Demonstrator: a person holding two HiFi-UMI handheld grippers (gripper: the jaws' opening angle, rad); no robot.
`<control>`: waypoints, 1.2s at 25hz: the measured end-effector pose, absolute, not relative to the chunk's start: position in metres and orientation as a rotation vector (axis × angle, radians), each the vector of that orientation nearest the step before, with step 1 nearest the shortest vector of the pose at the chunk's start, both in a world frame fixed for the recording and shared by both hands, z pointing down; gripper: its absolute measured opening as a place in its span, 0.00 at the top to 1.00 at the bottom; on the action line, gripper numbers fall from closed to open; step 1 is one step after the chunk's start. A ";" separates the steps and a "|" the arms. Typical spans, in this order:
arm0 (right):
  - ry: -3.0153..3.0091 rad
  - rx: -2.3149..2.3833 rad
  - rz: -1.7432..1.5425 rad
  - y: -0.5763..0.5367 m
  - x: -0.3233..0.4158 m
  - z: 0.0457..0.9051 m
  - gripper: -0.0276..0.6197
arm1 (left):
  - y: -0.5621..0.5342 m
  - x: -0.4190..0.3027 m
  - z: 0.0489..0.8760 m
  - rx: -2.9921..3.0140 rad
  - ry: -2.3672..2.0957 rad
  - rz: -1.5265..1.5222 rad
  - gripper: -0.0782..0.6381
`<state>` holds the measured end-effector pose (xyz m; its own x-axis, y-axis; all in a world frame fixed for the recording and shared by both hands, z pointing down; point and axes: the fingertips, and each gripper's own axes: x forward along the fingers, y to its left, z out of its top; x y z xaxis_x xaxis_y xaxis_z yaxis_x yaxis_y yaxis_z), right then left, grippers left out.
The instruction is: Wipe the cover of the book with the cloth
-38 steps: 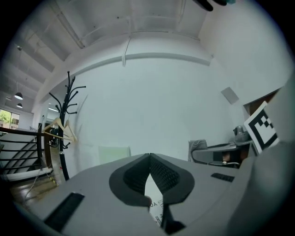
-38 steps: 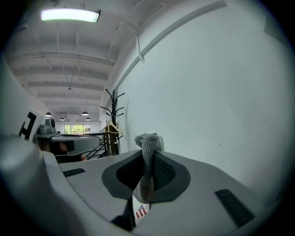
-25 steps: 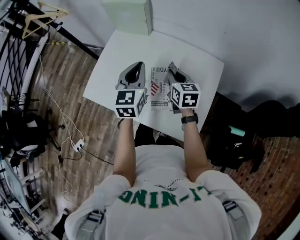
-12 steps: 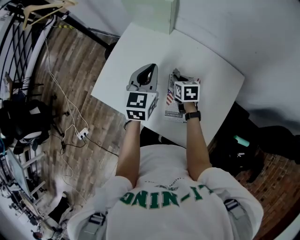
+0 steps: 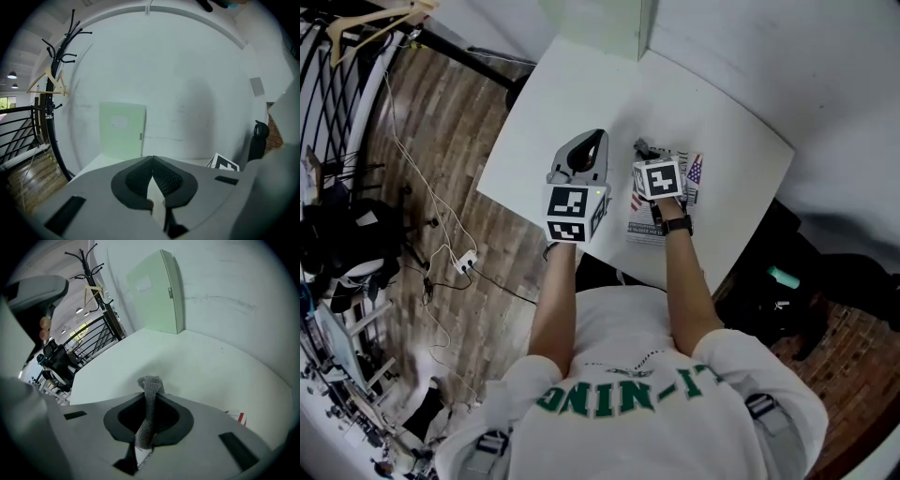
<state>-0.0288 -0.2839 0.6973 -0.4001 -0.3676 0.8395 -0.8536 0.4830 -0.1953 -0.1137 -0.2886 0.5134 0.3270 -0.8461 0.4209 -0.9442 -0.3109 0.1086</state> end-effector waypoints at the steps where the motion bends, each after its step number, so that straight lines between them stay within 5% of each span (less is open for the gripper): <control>1: -1.960 1.018 0.811 -0.284 -0.023 0.698 0.90 | -0.290 -0.111 0.513 2.269 -1.590 0.412 0.87; 16: -1.726 1.328 0.846 -0.286 0.124 0.695 0.90 | -0.304 -0.051 0.504 2.375 -1.481 0.389 0.87; 30: -1.974 1.036 0.911 -0.273 -0.035 0.682 0.90 | -0.287 -0.115 0.492 2.265 -1.633 0.397 0.87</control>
<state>-0.0348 -0.2726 0.6824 -0.4201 -0.3611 0.8325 -0.8678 0.4283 -0.2522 -0.1150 -0.2868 0.4915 0.3081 -0.8618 0.4031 -0.9506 -0.2954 0.0949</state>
